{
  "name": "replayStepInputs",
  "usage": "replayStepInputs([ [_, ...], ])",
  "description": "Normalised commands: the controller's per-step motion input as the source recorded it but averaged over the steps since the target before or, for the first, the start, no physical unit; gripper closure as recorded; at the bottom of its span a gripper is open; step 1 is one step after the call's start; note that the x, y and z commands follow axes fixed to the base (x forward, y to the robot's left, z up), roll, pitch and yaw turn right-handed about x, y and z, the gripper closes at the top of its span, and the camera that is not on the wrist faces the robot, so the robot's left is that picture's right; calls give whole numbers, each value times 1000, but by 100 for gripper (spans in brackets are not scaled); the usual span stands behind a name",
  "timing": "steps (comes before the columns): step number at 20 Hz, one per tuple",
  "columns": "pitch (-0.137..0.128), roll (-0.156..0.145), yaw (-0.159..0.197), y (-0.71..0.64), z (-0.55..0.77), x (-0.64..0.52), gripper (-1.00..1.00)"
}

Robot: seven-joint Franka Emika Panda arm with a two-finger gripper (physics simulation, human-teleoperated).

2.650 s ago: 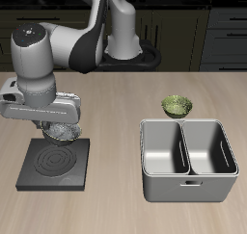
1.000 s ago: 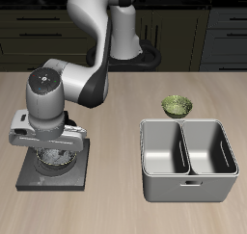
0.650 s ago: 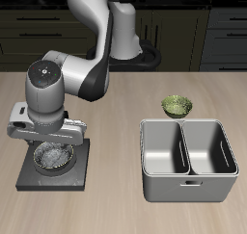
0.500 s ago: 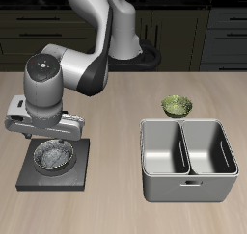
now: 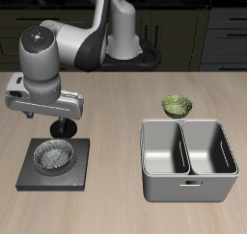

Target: Place the black bowl on the flat stove and turn on the flat stove

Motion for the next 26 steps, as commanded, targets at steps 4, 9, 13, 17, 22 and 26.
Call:
replayStepInputs([
  [4,-58,45,16,105,123,-581,-100],
  [9,-36,34,22,35,89,-316,-100],
  [13,-3,6,-13,-109,-17,-291,-100],
  [17,-12,26,25,-24,-39,-308,-100],
  [22,-10,34,65,97,-18,-349,-100],
  [26,-1,31,43,173,-57,-288,-100],
])
